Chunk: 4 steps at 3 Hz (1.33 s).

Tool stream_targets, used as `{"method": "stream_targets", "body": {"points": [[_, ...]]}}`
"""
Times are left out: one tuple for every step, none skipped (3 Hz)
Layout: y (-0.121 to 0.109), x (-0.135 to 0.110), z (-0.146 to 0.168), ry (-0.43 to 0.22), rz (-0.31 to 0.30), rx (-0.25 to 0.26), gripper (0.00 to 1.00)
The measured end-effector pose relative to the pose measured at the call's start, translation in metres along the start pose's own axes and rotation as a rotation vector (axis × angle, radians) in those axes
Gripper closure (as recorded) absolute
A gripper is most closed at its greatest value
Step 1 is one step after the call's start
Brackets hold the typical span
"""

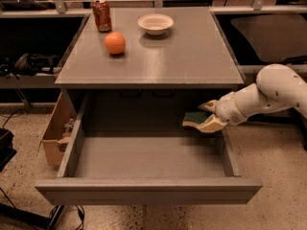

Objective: Place sponge into top drawer

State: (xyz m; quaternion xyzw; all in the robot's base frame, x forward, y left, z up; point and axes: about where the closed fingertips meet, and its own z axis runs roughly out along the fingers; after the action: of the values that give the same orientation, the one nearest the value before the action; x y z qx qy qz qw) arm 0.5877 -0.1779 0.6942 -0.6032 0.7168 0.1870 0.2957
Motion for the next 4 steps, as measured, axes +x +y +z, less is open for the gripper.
{"method": "stream_targets", "body": {"points": [[0.01, -0.024, 0.043, -0.024, -0.012, -0.076, 1.0], [0.021, -0.038, 0.084, -0.045, -0.061, -0.136, 1.0], [0.03, -0.041, 0.105, -0.113, -0.105, -0.146, 1.0], [0.037, -0.04, 0.095, -0.161, -0.17, -0.09, 1.0]]}}
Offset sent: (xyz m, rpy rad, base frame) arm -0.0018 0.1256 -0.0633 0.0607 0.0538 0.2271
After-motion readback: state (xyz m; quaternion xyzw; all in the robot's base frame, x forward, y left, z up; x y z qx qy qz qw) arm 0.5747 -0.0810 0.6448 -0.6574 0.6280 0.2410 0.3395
